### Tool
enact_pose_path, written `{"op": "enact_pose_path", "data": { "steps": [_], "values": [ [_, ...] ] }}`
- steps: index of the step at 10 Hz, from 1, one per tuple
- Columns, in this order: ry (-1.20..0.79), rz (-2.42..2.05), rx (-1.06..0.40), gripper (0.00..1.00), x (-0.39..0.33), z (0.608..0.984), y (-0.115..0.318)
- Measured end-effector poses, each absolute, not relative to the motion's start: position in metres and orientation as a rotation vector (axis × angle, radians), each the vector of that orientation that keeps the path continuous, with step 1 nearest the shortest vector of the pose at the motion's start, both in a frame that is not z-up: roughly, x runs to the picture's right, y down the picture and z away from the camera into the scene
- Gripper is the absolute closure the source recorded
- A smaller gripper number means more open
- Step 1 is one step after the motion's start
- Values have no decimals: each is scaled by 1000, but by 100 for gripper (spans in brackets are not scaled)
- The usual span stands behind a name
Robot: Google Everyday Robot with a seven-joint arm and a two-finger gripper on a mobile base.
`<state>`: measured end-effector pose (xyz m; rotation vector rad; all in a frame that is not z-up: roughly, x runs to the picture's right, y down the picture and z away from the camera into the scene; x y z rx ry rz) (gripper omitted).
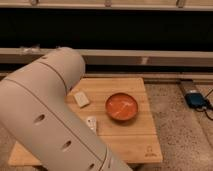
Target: Push the eraser across the table
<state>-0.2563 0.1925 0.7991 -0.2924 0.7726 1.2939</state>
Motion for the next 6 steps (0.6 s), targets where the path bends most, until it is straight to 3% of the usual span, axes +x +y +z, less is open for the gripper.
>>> {"op": "enact_pose_path", "data": {
  "steps": [6],
  "values": [
    [653,1385,-360,20,-243,768,173]
  ]
}}
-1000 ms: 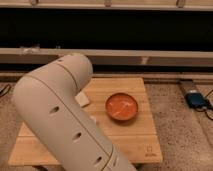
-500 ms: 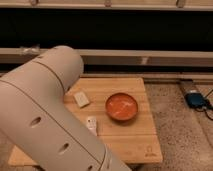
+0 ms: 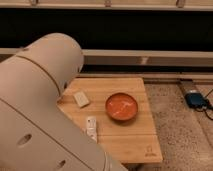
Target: Push the eraser across the table
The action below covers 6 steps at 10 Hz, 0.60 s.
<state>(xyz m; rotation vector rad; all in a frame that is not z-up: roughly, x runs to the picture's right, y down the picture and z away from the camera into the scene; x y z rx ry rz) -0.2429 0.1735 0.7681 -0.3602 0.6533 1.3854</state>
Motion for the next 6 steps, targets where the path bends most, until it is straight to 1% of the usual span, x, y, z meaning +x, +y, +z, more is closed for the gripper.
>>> {"op": "enact_pose_path", "data": {
  "steps": [2,6],
  "values": [
    [542,1445,-382,20,-227,764,151],
    [287,1523,-474,20,-200,760,117]
  ]
}}
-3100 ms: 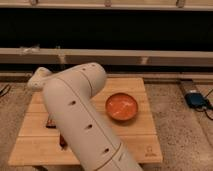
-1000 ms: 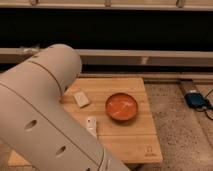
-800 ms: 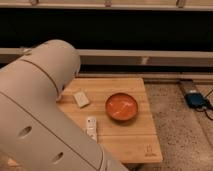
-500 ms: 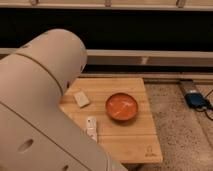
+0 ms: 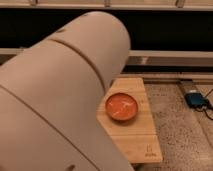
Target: Push the eraser across the table
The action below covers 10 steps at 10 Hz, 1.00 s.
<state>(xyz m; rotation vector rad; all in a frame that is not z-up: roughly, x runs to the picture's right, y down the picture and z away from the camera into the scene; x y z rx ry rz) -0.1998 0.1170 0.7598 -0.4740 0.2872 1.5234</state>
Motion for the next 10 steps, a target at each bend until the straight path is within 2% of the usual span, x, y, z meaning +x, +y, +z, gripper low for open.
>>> {"op": "enact_pose_path", "data": {
  "steps": [4,10],
  "values": [
    [203,1531,-492,20,-174,766,98],
    [193,1576,-487,20,-137,780,84]
  ]
}}
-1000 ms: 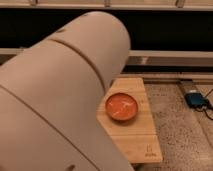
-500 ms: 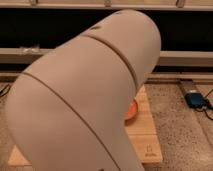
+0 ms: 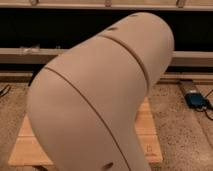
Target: Push the eraser across the table
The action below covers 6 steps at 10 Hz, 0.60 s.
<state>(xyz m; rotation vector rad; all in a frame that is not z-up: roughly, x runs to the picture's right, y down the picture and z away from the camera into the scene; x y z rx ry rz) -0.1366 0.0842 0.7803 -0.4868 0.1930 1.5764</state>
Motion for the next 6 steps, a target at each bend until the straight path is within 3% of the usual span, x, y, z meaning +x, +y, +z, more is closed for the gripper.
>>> {"op": "enact_pose_path", "data": {
  "steps": [6],
  "values": [
    [170,1757,-426,20,-68,780,78]
  ]
}}
